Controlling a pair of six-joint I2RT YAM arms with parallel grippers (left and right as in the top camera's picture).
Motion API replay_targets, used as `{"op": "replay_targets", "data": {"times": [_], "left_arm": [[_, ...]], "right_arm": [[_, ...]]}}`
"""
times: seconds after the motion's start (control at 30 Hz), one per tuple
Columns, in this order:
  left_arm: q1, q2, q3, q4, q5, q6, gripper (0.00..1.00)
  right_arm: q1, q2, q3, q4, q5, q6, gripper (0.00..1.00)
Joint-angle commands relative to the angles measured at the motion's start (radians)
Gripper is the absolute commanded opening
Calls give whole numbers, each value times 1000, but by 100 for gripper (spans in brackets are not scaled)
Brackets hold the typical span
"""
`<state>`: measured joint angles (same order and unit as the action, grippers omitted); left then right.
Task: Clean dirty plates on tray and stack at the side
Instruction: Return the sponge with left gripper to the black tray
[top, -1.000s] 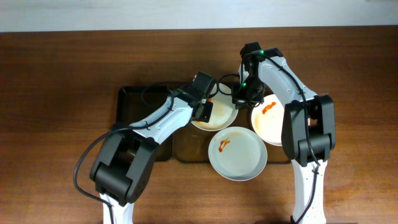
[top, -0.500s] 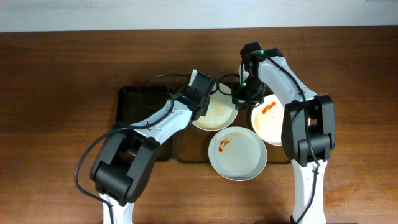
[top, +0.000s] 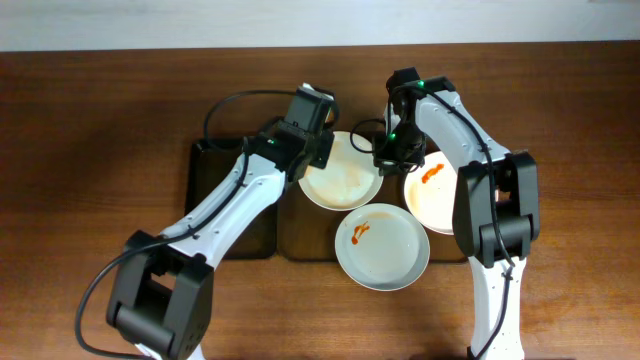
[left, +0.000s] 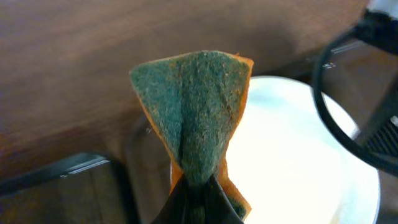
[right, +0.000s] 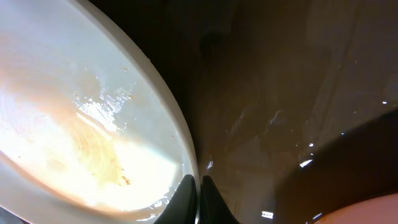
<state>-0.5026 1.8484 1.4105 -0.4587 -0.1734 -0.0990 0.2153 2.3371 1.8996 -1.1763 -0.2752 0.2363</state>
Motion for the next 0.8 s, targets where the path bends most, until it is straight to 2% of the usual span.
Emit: {"op": "replay_targets", "data": {"times": [0.0, 0.23, 0.4, 0.53, 0.6, 0.67, 0.7, 0.73, 0.77], "left_arm": [[-3, 55, -5, -11, 77, -19, 0], [-14, 212, -5, 2, 77, -19, 0], [-14, 218, -21, 21, -14, -19, 0], [-11, 222, -20, 69, -172, -10, 0], [-11, 195, 1, 65, -240, -8, 0], [-11, 102, 32, 33, -234, -47, 0], [-9, 43, 34, 5, -231, -70, 0], [-3, 2, 34, -31, -215, -72, 0], [21, -53, 34, -150, -205, -72, 0]], "right_arm": [[-7, 11, 2, -1, 24, 4, 5], [-7, 11, 2, -1, 24, 4, 5], [-7, 11, 2, -2, 24, 4, 5], [-7, 11, 2, -6, 24, -19, 5], [-7, 11, 2, -5, 24, -19, 5], [-8, 11, 2, -4, 24, -19, 5], [-7, 11, 2, -4, 24, -19, 9], [-7, 11, 2, -5, 24, -19, 11], [-7, 11, 2, -4, 24, -19, 15]]}}
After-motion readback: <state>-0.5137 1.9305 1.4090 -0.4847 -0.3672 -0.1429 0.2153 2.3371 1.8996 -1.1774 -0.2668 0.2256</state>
